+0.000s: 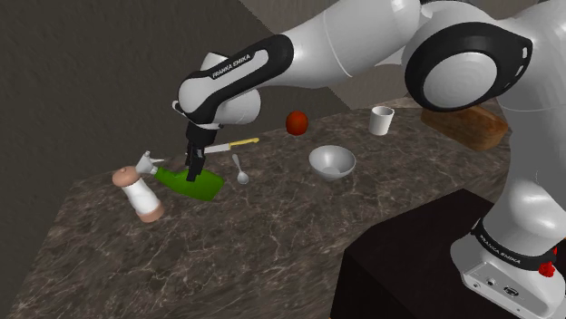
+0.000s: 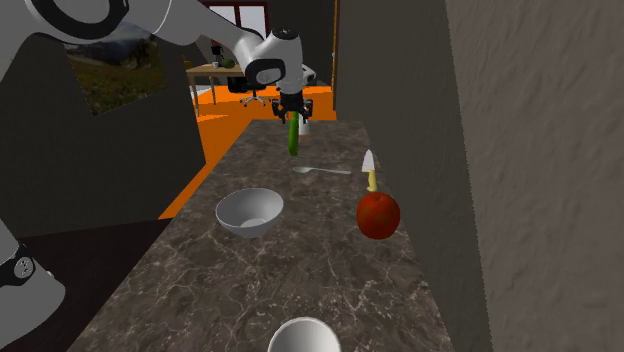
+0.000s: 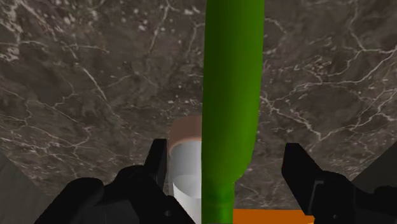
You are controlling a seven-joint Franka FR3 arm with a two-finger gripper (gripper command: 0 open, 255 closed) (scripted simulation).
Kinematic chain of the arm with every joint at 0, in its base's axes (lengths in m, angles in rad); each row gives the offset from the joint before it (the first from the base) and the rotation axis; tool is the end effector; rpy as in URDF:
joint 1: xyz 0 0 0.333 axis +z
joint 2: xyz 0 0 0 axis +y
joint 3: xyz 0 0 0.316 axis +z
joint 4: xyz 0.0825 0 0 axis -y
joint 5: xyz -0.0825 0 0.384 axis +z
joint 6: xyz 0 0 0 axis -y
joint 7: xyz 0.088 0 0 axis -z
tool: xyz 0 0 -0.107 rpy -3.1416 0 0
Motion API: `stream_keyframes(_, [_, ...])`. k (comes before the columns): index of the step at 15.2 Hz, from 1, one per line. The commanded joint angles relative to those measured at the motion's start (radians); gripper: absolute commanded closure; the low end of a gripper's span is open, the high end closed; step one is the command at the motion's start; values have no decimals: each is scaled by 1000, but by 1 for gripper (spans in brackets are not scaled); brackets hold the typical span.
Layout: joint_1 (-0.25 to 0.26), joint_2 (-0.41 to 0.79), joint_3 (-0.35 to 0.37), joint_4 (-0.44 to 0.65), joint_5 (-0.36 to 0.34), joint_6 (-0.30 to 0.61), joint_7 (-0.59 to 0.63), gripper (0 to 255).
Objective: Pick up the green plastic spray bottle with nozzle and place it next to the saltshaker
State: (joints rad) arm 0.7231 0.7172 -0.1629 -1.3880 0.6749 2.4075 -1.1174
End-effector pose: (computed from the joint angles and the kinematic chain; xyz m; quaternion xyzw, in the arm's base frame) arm 0.6249 0.4308 0.3222 -0.7693 -0.5840 -0.2038 0.1600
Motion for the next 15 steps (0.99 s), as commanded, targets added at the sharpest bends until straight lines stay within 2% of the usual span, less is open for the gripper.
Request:
stream_keyframes(1, [-1, 3, 0, 2, 0, -1, 0, 0])
stream_keyframes(4, [2, -1, 0, -4, 0, 2, 1, 0])
stream_keyframes(8, [-2, -115, -21, -82, -18, -42, 0, 0])
stream_keyframes(15, [-2, -115, -21, -82, -18, -42, 0, 0])
